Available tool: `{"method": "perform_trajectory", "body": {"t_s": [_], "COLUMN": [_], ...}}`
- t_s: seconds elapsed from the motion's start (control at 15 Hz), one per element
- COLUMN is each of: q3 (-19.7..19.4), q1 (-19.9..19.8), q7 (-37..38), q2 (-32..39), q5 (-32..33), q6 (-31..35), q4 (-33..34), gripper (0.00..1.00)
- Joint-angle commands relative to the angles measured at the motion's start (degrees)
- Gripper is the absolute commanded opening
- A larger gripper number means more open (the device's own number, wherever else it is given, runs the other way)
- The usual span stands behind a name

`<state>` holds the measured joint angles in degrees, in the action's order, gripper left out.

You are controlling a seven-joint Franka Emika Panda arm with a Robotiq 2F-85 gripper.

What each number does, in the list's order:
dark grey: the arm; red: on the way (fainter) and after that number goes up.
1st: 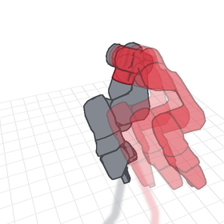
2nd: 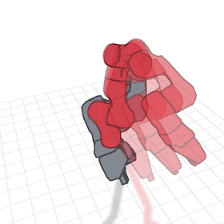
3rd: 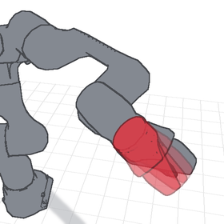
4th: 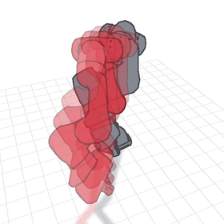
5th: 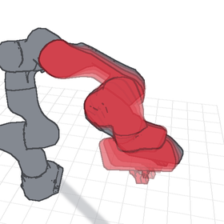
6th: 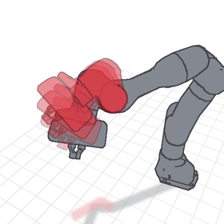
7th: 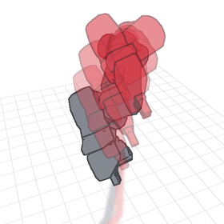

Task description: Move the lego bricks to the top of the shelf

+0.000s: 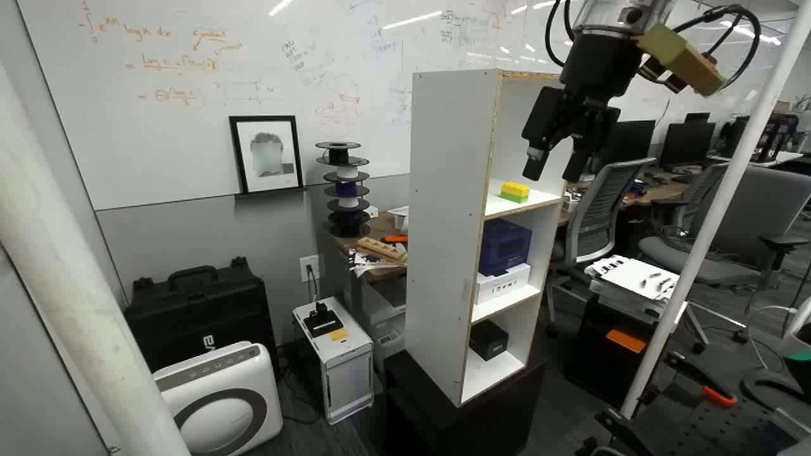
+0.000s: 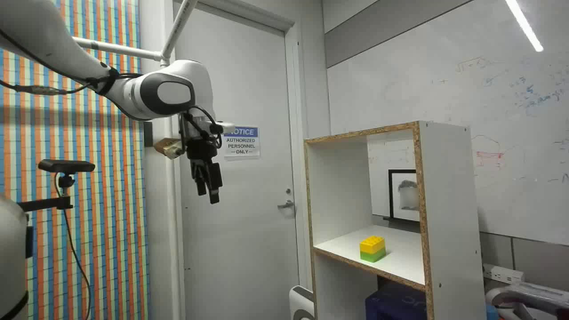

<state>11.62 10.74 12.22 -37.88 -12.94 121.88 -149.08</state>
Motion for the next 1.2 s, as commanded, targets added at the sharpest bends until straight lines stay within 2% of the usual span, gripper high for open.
{"method": "perform_trajectory", "body": {"t_s": [0.0,0.27,0.4,0.53,0.8,1.0,1.13], "q3": [-0.03,-0.02,-1.97,-5.63,-13.13,-18.77,-20.82], "q1": [-0.02,-0.02,-1.06,-2.97,-8.47,-11.01,-11.88], "q7": [0.0,0.0,-2.83,-5.9,-14.21,-20.83,-22.79], "q2": [-0.03,-0.37,-0.54,-0.96,1.05,6.46,11.62], "q5": [0.04,0.03,1.58,2.87,7.96,8.95,8.38], "q6": [-0.15,-0.16,-0.16,-0.88,2.12,8.43,14.03], "q4": [0.3,0.63,0.37,0.02,0.46,2.08,3.6], "gripper": [1.0,1.0,1.0,1.0,1.0,1.0,1.0]}}
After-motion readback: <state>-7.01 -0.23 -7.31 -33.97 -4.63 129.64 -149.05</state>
